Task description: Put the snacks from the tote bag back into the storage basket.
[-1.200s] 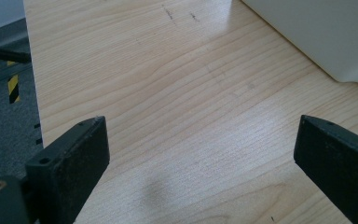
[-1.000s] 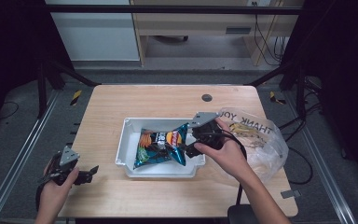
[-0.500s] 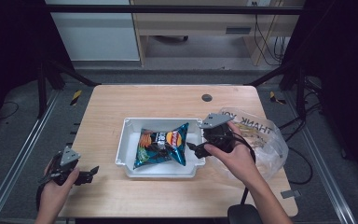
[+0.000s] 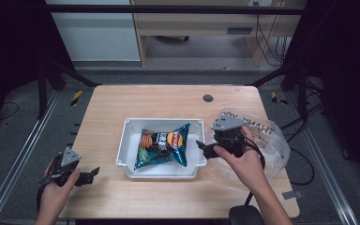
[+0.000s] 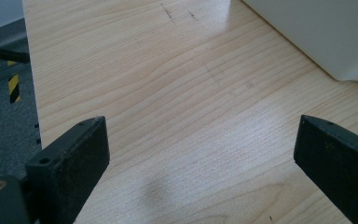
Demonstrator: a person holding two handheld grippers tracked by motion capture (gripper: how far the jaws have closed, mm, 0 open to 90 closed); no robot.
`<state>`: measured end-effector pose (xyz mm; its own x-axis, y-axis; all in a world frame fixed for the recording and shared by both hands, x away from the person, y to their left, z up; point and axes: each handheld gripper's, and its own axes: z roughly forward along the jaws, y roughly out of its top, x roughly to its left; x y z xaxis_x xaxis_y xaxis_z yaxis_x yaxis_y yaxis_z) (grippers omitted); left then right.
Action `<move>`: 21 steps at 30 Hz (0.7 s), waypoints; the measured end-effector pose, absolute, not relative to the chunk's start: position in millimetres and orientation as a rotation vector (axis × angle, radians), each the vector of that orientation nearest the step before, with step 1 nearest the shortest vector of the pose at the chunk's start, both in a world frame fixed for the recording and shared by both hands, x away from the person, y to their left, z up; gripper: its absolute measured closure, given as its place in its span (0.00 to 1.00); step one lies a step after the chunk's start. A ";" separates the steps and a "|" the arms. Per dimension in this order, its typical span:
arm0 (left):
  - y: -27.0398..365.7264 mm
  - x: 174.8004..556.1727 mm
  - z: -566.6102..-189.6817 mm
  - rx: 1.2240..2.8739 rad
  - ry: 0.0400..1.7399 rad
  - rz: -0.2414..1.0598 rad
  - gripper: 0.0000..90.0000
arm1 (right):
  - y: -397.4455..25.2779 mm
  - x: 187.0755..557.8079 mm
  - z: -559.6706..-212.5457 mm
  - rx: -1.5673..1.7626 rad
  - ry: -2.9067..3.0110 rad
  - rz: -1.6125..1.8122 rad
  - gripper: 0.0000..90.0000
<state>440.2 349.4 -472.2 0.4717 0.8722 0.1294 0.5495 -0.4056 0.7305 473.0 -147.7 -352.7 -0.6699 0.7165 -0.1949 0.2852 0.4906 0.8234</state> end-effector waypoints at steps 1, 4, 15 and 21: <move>349.3 440.0 -472.2 2.102 1.174 0.676 0.03 | -148.6 472.4 -352.1 0.826 2.205 1.085 0.05; 349.1 440.2 -472.3 2.108 1.171 0.676 0.03 | -152.3 469.2 -350.5 0.843 2.179 1.084 0.05; 348.0 440.0 -472.9 2.113 1.170 0.673 0.03 | -176.0 464.5 -356.6 0.951 2.082 1.053 0.06; 347.7 440.2 -473.2 2.114 1.171 0.674 0.03 | -192.6 461.6 -368.0 1.023 2.031 1.028 0.05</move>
<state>440.2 347.7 -473.2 0.4762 0.8692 0.1328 0.5518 -0.4130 0.7245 461.6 -192.6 -368.0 -0.4965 0.8478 -0.1861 0.3522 0.3927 0.8495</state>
